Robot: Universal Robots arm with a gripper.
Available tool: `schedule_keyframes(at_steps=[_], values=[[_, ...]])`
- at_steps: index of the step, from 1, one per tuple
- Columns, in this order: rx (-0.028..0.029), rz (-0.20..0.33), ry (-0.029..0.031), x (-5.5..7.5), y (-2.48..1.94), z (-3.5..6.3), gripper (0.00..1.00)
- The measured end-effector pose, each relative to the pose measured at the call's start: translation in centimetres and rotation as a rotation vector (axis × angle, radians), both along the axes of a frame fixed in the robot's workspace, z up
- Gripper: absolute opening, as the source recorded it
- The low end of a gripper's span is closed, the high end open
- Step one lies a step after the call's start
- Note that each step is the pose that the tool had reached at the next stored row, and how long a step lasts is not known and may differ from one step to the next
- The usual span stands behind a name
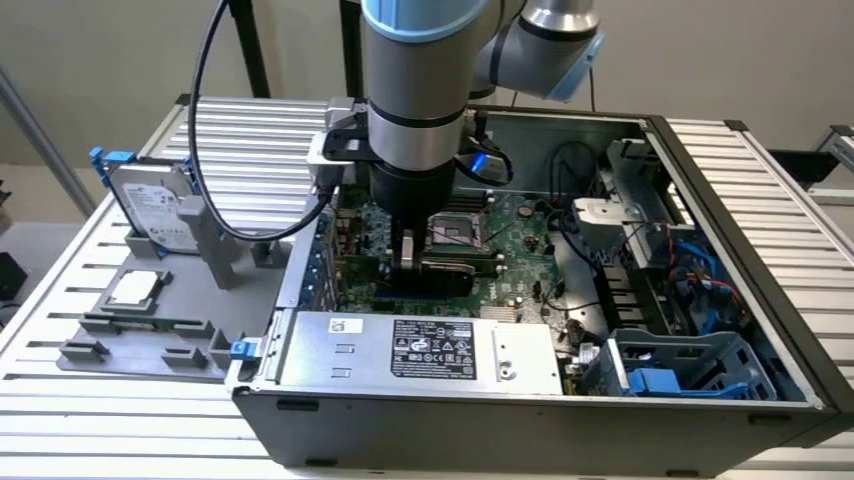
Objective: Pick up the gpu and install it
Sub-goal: 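Insert the gpu into the slot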
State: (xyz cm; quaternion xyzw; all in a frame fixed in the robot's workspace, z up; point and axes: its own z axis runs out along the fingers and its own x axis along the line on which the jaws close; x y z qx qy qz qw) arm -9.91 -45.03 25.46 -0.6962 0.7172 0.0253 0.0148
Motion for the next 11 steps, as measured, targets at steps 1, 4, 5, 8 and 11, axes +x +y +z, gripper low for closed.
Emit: schedule_keyframes(at_steps=[1,4,5,8,11], values=[[0.0,0.0,0.0,-0.01,0.0,0.0,0.0],[0.0,0.0,0.0001,-0.04,-0.01,0.05,0.0],[-0.0001,0.0,0.0002,-0.04,0.0,0.1,0.0],[0.0,0.0,0.0003,-0.05,0.0,0.27,0.0],[0.0,0.0,0.0003,-0.05,0.0,0.27,0.0]])
